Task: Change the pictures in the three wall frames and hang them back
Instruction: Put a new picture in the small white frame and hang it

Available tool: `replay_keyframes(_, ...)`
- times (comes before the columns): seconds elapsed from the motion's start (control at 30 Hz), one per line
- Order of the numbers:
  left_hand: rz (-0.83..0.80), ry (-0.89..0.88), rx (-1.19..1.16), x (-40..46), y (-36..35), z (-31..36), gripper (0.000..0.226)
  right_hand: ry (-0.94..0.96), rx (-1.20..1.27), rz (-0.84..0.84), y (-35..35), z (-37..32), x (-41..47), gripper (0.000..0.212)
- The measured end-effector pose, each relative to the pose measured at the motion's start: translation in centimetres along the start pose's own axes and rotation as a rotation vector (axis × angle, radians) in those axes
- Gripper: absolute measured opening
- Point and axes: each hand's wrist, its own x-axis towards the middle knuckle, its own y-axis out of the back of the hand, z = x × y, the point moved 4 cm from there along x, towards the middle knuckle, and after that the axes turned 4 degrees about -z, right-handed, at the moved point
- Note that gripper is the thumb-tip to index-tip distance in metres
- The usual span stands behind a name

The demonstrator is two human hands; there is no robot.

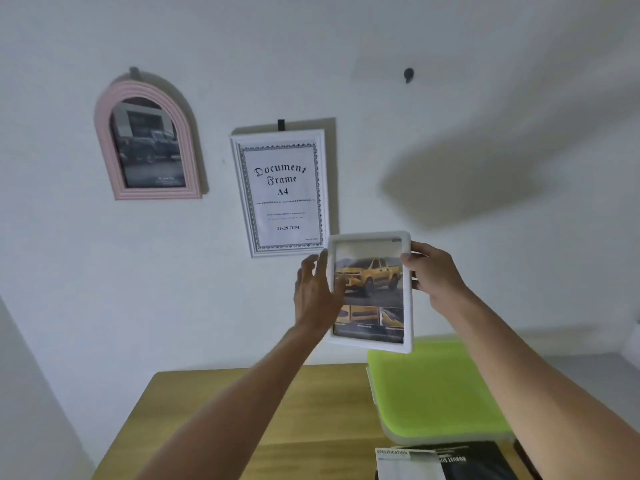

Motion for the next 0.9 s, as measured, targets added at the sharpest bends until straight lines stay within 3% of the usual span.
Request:
replay_keyframes(0.1, -0.094, 0.065, -0.210, 5.6, 1.8, 1.2, 0.062, 0.066, 0.023, 0.041, 1.8, -3.3, 2.2, 0.025)
replay_keyframes(0.23, -0.149, -0.072, -0.380, 11.6, 3.8, 4.2, 0.027, 0.151, 0.016, 0.075, 3.2, -7.5, 5.6, 0.025)
replay_keyframes(0.37, -0.105, -0.070, -0.489, 16.8, 4.8, 6.6, 0.034, 0.312, -0.186, 0.104, 4.2, -11.5, 8.6, 0.033)
replay_keyframes(0.53, -0.043, -0.181, -0.413, 21.4, 5.5, 10.2, 0.035, 0.401, -0.414, 0.106, 5.5, -14.4, 11.6, 0.032)
replay_keyframes(0.7, 0.042, -0.250, -0.288, 24.9, 5.2, 13.5, 0.037, 0.426, -0.300, 0.282, 8.0, -16.2, 15.0, 0.037)
replay_keyframes(0.9, 0.143, -0.278, -0.170, 28.4, 5.1, 16.3, 0.041, 0.503, -0.234, 0.289, 9.2, -18.9, 18.9, 0.038)
